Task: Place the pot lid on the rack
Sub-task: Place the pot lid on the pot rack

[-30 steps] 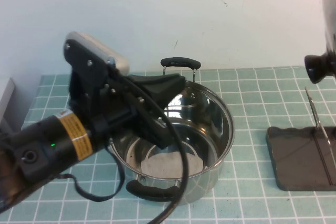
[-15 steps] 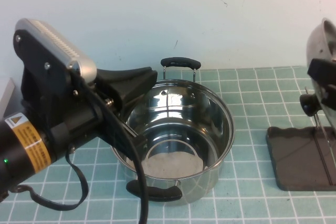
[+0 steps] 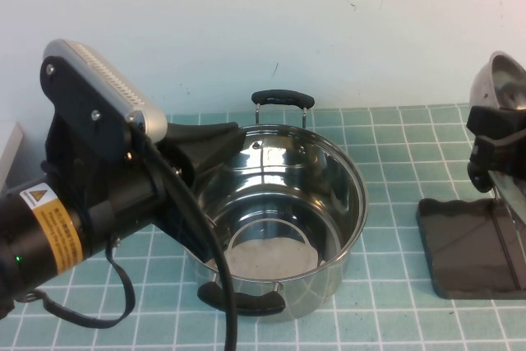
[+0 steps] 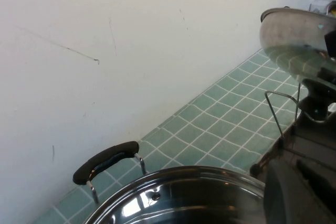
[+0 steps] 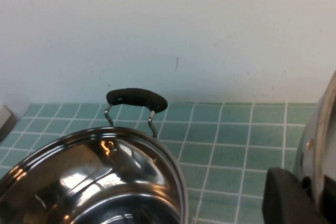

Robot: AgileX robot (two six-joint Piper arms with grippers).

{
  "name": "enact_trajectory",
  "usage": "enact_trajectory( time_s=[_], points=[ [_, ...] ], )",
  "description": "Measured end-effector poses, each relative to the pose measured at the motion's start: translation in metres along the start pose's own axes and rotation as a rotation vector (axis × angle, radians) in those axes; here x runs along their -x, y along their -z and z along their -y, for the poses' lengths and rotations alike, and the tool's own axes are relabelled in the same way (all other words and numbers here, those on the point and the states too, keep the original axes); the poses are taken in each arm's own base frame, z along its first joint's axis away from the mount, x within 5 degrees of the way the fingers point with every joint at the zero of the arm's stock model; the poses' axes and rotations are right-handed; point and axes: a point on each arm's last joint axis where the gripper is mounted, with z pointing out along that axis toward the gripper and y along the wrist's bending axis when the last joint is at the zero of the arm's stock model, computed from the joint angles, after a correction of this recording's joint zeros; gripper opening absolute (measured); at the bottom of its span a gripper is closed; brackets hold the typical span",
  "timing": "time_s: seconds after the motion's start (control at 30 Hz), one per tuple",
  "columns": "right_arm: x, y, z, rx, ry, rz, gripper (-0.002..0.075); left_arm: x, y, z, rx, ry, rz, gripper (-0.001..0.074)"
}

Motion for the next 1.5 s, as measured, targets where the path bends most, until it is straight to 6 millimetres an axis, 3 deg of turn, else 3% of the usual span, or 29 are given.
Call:
enact_trajectory(
  time_s=[1.2,1.5],
  points=[
    [-0.011,-0.021,0.009,-0.078,0.013,-0.036,0.0031,-0.005,0.001,-0.009,0.096,0.031,-0.053,-0.0001],
    [-0.009,-0.021,0.012,-0.106,0.033,-0.017,0.0163,-0.005,0.001,-0.009,0.095,0.027,-0.054,-0.0001]
  ],
)
